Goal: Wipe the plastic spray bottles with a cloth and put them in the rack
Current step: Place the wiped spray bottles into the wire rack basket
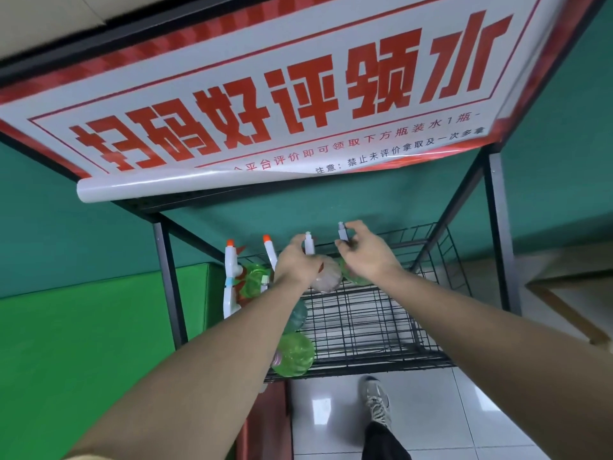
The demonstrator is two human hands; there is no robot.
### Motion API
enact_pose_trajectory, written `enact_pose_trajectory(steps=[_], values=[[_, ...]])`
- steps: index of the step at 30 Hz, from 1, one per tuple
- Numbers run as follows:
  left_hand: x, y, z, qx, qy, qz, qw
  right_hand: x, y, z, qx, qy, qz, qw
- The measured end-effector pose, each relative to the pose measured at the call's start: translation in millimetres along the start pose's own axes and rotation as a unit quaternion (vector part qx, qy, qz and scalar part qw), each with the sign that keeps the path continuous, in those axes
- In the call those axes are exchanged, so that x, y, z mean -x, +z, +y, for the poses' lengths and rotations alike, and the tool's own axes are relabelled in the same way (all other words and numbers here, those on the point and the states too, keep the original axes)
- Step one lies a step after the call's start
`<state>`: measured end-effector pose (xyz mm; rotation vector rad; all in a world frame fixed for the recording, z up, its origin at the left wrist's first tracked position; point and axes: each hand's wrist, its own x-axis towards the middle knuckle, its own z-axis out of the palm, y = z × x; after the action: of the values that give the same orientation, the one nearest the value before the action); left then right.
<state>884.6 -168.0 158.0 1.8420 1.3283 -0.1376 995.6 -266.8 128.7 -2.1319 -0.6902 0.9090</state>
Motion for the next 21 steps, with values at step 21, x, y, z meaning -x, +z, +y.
enact_pose_trajectory(steps=[21], values=[[49,-32,-13,-0.064,0.066,0.009,0.996,39,-23,-7,0.109,0.062,0.018,0.992]])
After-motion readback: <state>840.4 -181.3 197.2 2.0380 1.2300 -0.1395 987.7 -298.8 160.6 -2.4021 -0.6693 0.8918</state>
